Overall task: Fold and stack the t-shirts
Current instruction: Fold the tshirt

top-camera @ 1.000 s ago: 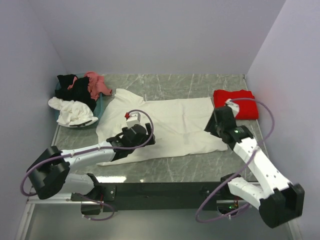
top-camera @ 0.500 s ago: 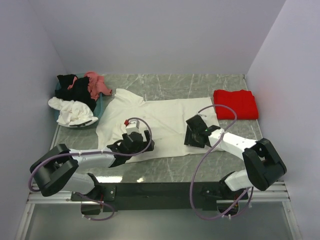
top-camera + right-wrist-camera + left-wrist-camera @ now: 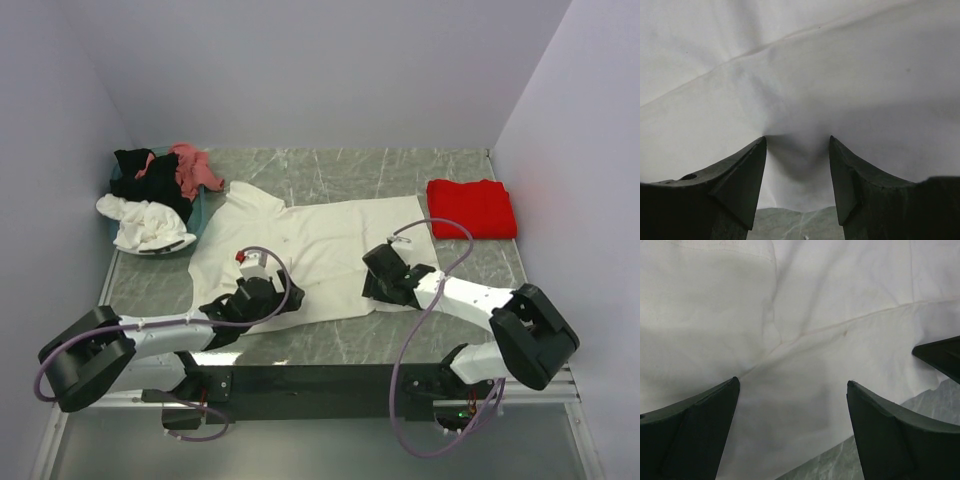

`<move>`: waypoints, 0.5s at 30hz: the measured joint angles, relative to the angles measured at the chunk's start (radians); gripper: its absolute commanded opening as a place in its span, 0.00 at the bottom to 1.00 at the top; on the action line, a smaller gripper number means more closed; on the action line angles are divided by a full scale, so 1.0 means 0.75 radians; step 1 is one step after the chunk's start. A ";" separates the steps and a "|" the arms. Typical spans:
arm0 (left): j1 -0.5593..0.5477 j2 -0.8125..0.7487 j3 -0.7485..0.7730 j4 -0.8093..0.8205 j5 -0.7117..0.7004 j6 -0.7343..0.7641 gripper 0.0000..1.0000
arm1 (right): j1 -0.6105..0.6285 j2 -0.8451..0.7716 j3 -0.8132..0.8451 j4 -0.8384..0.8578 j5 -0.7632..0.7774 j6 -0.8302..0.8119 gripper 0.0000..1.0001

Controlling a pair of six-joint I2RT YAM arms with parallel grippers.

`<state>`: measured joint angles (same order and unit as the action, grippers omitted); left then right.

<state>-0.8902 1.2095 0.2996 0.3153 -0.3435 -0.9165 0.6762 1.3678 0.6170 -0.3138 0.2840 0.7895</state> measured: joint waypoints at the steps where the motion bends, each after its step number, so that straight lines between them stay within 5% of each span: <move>1: -0.006 -0.016 -0.009 -0.009 0.000 -0.011 0.95 | 0.013 -0.013 -0.008 -0.007 0.001 0.016 0.61; 15: -0.149 -0.287 -0.092 -0.237 -0.007 -0.184 0.95 | 0.141 -0.261 -0.108 -0.323 -0.072 0.195 0.61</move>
<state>-1.0016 0.9943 0.2310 0.1375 -0.3485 -1.0542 0.7822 1.1717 0.5358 -0.5564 0.2298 0.9360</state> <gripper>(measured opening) 0.955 0.608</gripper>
